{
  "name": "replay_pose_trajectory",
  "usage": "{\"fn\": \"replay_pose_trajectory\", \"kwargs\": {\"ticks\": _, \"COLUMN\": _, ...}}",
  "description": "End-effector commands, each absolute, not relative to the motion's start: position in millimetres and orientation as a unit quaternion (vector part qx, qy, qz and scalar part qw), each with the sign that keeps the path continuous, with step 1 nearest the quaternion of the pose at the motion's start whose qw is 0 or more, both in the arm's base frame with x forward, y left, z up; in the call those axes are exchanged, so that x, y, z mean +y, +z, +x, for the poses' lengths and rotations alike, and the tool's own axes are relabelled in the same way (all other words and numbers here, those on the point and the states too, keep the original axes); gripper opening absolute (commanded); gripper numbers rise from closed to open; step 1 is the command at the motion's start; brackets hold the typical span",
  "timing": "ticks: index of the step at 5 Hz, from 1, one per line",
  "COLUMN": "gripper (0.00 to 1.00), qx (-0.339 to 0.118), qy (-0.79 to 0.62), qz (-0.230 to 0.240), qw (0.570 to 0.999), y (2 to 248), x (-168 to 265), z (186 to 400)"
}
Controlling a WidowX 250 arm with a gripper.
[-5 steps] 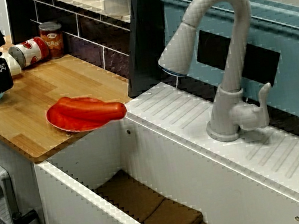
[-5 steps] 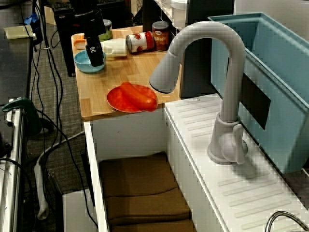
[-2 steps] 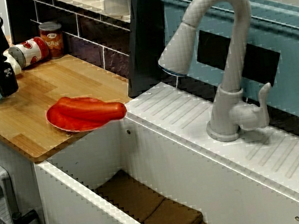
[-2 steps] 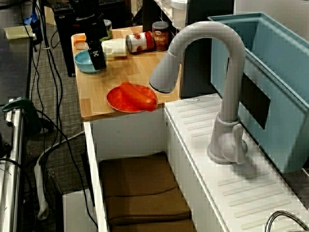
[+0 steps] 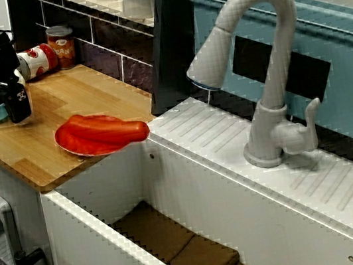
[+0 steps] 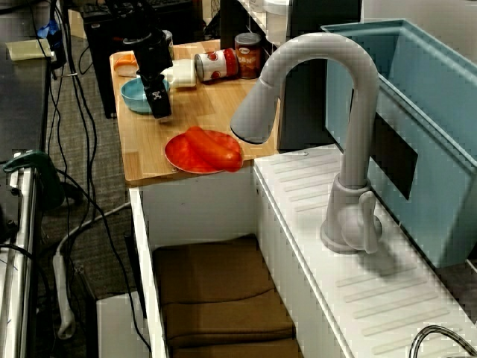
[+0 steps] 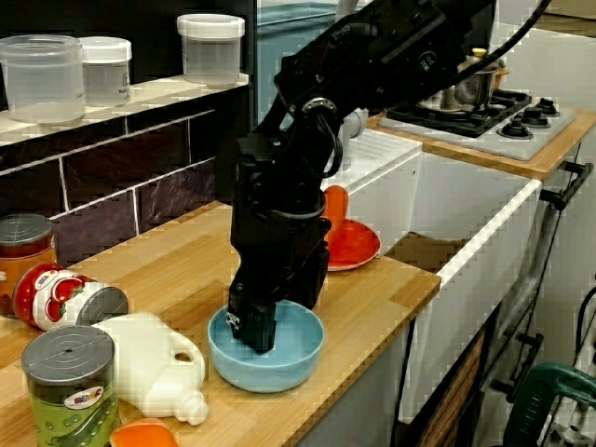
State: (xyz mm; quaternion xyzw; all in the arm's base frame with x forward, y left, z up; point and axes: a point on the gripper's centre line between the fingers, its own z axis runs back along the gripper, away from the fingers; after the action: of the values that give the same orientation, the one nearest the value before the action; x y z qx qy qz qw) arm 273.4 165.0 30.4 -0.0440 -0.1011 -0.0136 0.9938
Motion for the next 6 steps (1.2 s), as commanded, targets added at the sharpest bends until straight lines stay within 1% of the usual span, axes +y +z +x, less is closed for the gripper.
{"fn": "replay_pose_trajectory", "kwargs": {"ticks": 1, "gripper": 0.00, "qx": -0.094, "qy": -0.039, "qz": -0.050, "qw": 0.994, "y": 30.7, "x": 162.1, "z": 282.8}}
{"fn": "replay_pose_trajectory", "kwargs": {"ticks": 2, "gripper": 0.00, "qx": -0.072, "qy": -0.029, "qz": -0.074, "qw": 0.994, "y": 31.7, "x": 166.6, "z": 305.9}}
{"fn": "replay_pose_trajectory", "kwargs": {"ticks": 3, "gripper": 0.00, "qx": -0.049, "qy": -0.031, "qz": -0.097, "qw": 0.994, "y": 33.1, "x": 171.2, "z": 339.8}}
{"fn": "replay_pose_trajectory", "kwargs": {"ticks": 4, "gripper": 0.00, "qx": -0.065, "qy": -0.036, "qz": -0.114, "qw": 0.991, "y": 37.9, "x": 173.5, "z": 358.7}}
{"fn": "replay_pose_trajectory", "kwargs": {"ticks": 5, "gripper": 0.00, "qx": -0.063, "qy": -0.044, "qz": -0.117, "qw": 0.990, "y": 39.5, "x": 170.0, "z": 364.6}}
{"fn": "replay_pose_trajectory", "kwargs": {"ticks": 6, "gripper": 0.00, "qx": -0.059, "qy": -0.053, "qz": -0.120, "qw": 0.990, "y": 37.1, "x": 165.3, "z": 363.7}}
